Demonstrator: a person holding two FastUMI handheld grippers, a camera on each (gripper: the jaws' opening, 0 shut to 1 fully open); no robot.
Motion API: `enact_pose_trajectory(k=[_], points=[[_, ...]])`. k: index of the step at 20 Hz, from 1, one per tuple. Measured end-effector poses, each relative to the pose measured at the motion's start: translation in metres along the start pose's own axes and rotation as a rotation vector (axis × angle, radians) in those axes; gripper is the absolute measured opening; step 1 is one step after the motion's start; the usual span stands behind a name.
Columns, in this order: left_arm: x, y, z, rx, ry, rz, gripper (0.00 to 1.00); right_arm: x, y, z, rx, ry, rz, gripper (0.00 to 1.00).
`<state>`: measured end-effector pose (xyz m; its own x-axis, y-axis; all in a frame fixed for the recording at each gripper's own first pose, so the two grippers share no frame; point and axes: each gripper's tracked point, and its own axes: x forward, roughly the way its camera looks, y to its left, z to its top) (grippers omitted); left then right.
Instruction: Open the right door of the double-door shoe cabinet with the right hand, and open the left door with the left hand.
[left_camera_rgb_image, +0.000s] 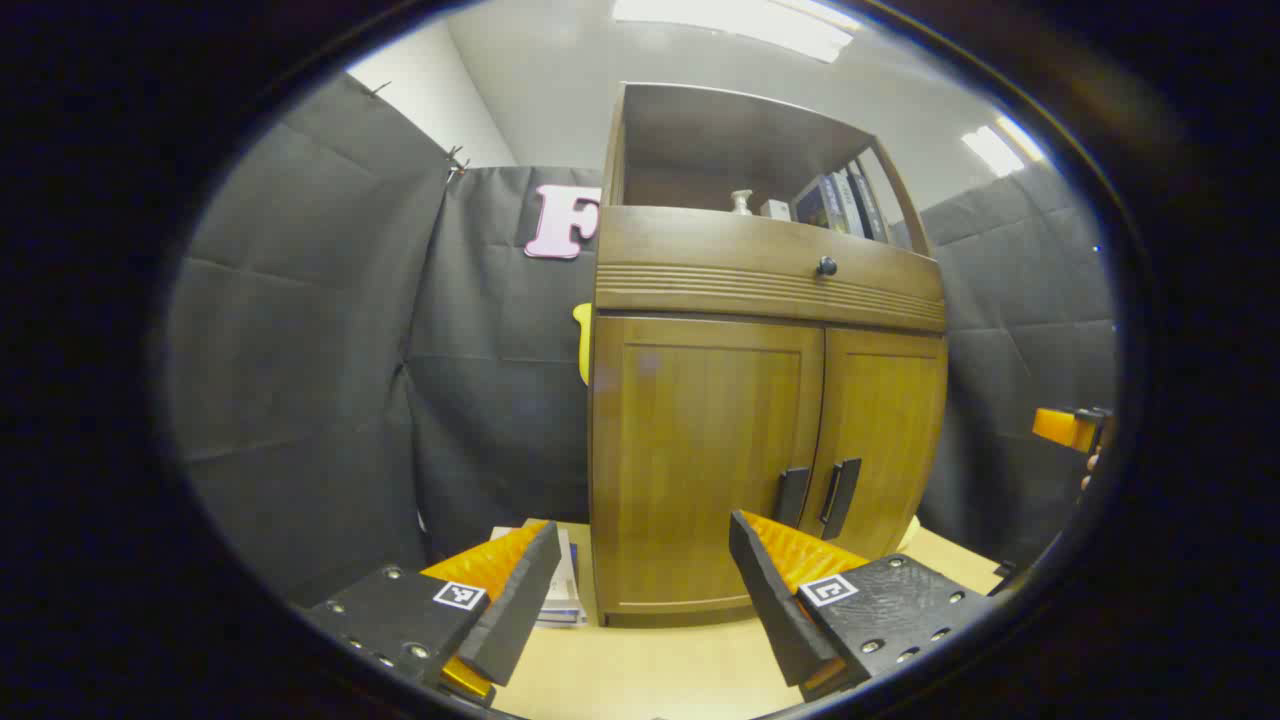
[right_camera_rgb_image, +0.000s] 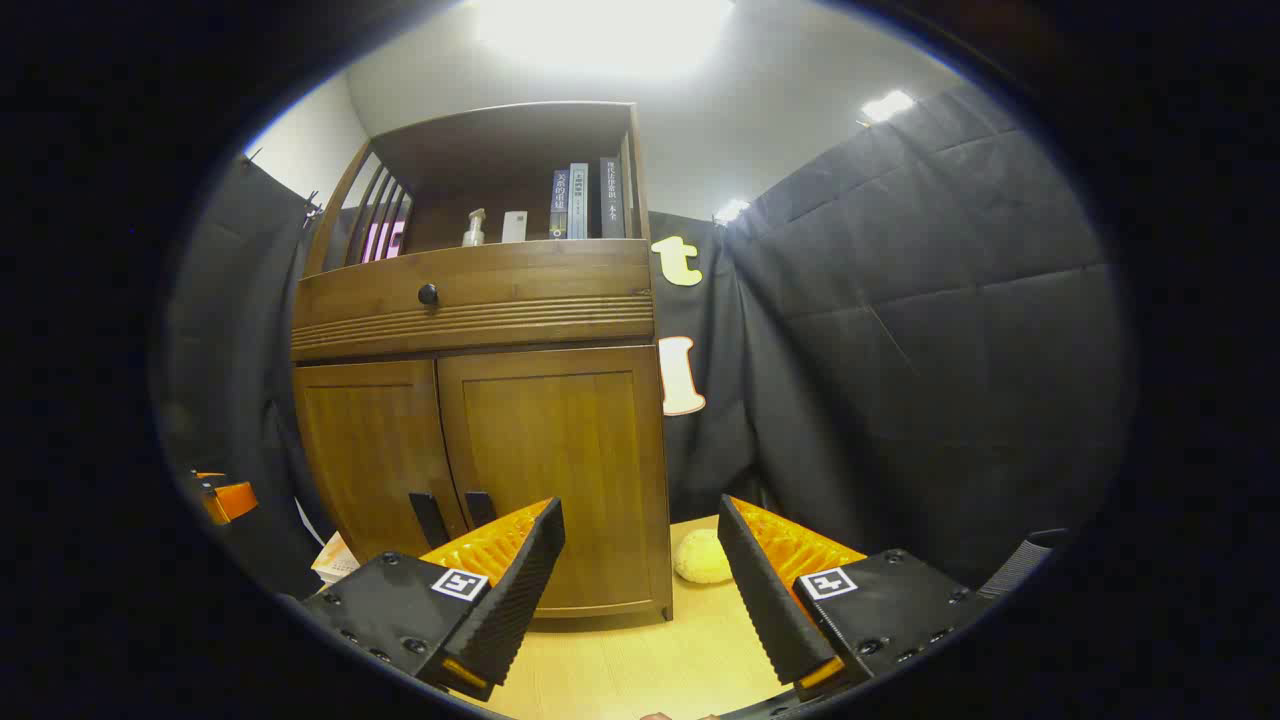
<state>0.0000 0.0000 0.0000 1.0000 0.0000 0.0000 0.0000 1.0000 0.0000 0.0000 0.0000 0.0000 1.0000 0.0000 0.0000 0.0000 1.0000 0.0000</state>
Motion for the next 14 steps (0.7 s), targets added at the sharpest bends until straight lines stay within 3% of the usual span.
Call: enact_pose_trajectory(k=[3,4,5,6,7,14], points=[[-0.001,0.003,0.005,0.005,-0.013,0.013,0.99,-0.003,0.010,-0.007,0.015,0.017,0.022,0.94],[-0.001,0.003,0.006,0.002,-0.019,0.015,0.99,-0.002,0.013,-0.011,0.015,0.026,0.031,1.00],[0.000,0.003,0.006,0.000,-0.025,0.014,0.99,-0.002,0.017,-0.013,0.012,0.037,0.039,0.94],[0.000,0.004,0.008,-0.001,-0.027,0.017,0.99,-0.001,0.020,-0.014,0.012,0.045,0.048,1.00],[0.000,0.005,0.006,0.001,-0.022,0.022,0.95,-0.001,0.024,-0.015,0.014,0.050,0.057,0.97],[-0.007,0.007,-0.001,-0.029,0.013,0.060,0.99,0.000,0.056,-0.021,0.000,0.072,0.115,0.97]])
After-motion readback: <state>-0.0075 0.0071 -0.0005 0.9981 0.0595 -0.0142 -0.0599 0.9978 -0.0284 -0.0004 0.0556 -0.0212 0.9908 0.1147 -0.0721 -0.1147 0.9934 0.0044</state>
